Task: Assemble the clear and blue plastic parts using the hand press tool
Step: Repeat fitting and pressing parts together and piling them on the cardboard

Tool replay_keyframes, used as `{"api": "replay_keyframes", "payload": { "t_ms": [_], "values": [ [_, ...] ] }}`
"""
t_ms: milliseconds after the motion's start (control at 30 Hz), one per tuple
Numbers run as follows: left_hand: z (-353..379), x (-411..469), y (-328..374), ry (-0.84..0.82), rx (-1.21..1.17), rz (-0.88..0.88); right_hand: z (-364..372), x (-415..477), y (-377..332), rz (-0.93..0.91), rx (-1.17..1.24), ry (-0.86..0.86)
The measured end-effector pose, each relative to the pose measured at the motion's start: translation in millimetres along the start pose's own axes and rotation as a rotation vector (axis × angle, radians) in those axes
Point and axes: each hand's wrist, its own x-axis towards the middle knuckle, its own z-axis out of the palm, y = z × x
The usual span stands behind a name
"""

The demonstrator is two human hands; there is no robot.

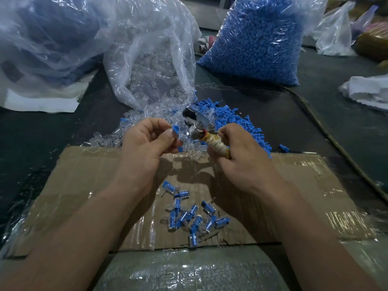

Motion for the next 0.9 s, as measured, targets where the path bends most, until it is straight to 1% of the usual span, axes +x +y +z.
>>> {"api": "replay_keyframes", "payload": {
  "t_ms": [200, 467, 600, 900],
  "values": [
    [1.8, -0.2, 3.3, 0.011, -0.015, 0.027, 3.9, -1.0, -1.7, -0.042, -0.037, -0.045],
    [3.8, -1.8, 5.0, 0.013, 0.01, -0.005, 3.1, -1.0, -2.9, -0.047, -0.06, -0.071],
    [5.9, -4.2, 6.9, 0.02, 0.045, -0.005, 4.4, 0.0, -5.1, -0.039, -0.074, -0.111],
    [6.9, -7.9, 10.4, 0.032, 0.139, 0.012, 5.3, 2.6, -6.2, -0.033, -0.063, -0.108]
  ]
}}
